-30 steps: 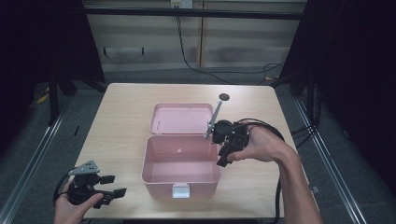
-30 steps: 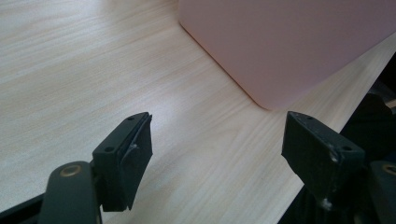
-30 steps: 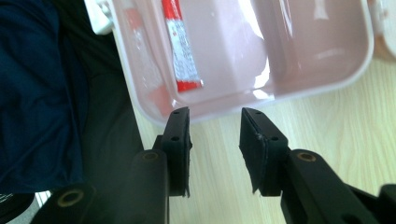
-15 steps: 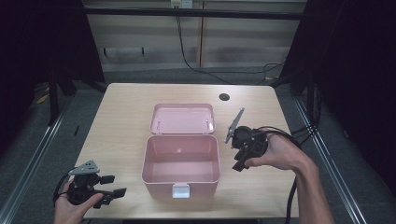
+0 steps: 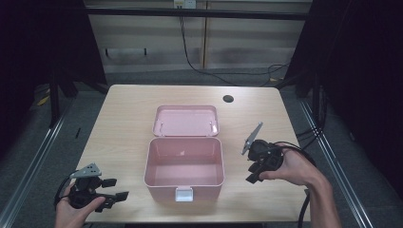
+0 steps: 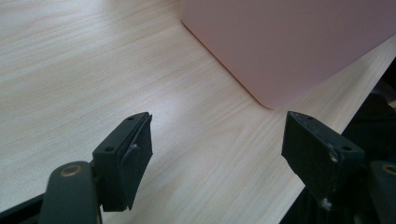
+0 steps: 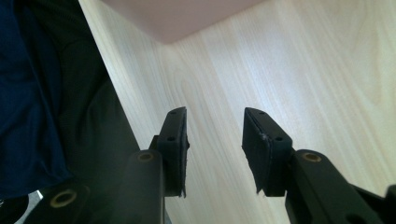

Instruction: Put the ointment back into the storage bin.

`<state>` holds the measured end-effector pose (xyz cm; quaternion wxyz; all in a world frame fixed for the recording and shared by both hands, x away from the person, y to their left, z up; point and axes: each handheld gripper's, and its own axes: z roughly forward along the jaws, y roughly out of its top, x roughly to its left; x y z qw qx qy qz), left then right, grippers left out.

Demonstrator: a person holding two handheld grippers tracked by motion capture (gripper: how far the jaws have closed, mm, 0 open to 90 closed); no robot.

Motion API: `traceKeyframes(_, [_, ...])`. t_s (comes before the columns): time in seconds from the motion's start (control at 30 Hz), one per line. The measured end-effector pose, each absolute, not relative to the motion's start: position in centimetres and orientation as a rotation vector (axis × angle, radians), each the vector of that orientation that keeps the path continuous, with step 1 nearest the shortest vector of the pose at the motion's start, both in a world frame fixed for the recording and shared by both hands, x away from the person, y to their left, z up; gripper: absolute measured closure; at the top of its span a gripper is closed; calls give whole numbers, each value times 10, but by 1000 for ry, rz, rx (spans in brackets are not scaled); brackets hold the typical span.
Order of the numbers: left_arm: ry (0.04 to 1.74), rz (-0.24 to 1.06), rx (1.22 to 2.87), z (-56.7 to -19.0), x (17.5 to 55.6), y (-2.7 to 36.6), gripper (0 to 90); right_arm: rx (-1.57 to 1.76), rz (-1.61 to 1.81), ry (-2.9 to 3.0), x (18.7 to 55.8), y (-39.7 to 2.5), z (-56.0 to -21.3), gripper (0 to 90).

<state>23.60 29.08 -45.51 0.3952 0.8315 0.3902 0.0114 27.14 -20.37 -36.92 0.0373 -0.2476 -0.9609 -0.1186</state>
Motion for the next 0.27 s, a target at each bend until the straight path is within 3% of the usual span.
traceKeyframes(0.27, [987,33,2114,-455,236,291,244,-816,-367,-2929,268,-214,-389,571])
